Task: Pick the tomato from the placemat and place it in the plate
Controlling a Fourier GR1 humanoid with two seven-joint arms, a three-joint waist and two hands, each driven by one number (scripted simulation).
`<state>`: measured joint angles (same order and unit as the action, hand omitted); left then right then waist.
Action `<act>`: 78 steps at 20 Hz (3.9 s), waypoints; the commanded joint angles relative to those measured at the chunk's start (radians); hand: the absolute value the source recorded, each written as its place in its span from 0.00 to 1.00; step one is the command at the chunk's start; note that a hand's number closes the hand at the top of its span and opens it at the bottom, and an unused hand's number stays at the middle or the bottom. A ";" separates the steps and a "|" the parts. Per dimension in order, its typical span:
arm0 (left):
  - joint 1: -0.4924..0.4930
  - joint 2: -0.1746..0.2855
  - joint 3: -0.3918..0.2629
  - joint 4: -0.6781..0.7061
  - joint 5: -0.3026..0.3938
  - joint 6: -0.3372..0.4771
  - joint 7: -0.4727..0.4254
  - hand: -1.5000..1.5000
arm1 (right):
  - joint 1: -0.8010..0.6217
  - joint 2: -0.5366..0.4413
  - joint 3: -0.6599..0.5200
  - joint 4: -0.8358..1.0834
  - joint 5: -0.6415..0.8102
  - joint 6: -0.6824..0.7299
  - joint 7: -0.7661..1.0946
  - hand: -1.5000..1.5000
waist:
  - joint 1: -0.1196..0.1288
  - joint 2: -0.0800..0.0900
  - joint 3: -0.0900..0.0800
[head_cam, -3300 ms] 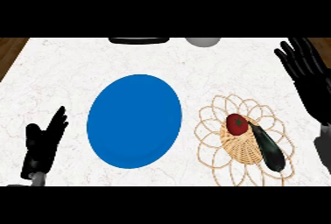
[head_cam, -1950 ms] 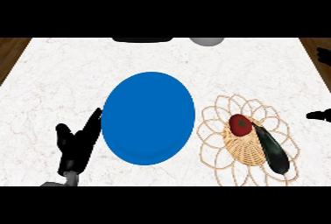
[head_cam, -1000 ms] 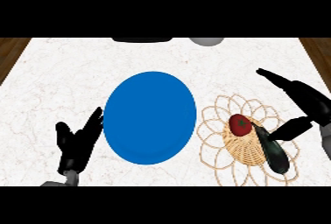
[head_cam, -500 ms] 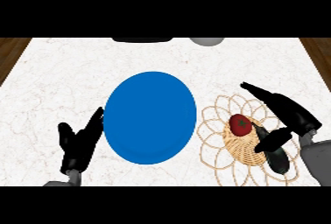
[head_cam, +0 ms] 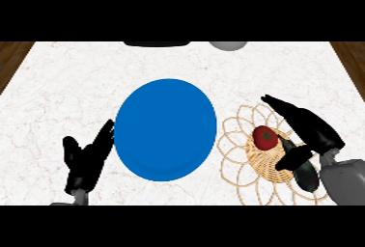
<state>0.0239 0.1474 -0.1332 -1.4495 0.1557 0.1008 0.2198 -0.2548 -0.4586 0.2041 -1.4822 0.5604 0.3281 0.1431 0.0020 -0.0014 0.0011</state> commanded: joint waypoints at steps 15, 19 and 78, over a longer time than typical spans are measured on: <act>-0.014 -0.025 0.063 0.057 -0.027 -0.055 -0.032 0.50 | -0.055 0.081 0.042 0.315 0.285 -0.070 -0.242 1.00 | 0.003 0.003 -0.001; 0.012 -0.047 0.046 0.043 -0.071 -0.043 -0.050 0.50 | -0.043 0.119 0.009 0.258 0.321 -0.073 -0.225 1.00 | 0.001 0.001 -0.001; -0.045 -0.046 0.059 0.029 -0.045 -0.080 0.005 0.50 | -0.359 0.458 0.390 0.380 0.672 -1.281 1.088 1.00 | 0.049 0.018 0.000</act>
<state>-0.0144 0.0931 -0.0870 -1.4281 0.0993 0.0318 0.2257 -0.6103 -0.0089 0.6645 -1.1697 1.3618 -0.9327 1.1061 0.0490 0.0100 0.0017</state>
